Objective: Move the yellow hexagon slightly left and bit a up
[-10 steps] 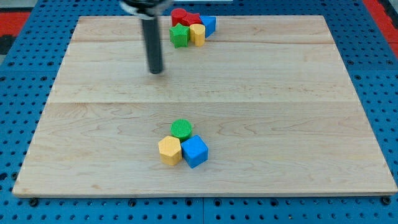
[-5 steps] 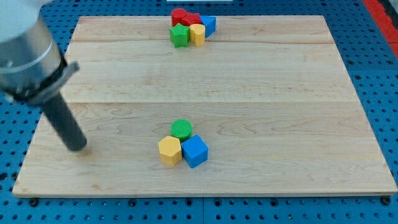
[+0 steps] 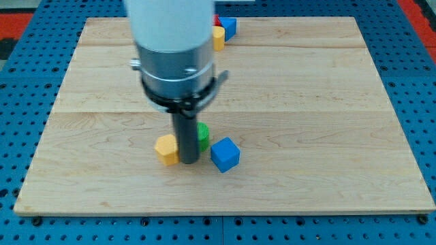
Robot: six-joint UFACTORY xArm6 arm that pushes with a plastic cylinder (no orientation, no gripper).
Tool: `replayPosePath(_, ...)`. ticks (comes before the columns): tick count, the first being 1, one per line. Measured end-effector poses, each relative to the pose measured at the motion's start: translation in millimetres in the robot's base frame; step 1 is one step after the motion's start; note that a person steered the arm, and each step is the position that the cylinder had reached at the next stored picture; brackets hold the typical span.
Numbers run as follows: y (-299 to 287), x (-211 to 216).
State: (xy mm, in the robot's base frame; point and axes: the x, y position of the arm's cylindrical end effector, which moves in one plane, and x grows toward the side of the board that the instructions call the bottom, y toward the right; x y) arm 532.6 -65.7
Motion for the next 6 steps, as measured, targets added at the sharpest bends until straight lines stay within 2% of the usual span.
replayPosePath(1,-29,16)
replayPosePath(4,-34,26)
replayPosePath(6,-63,0)
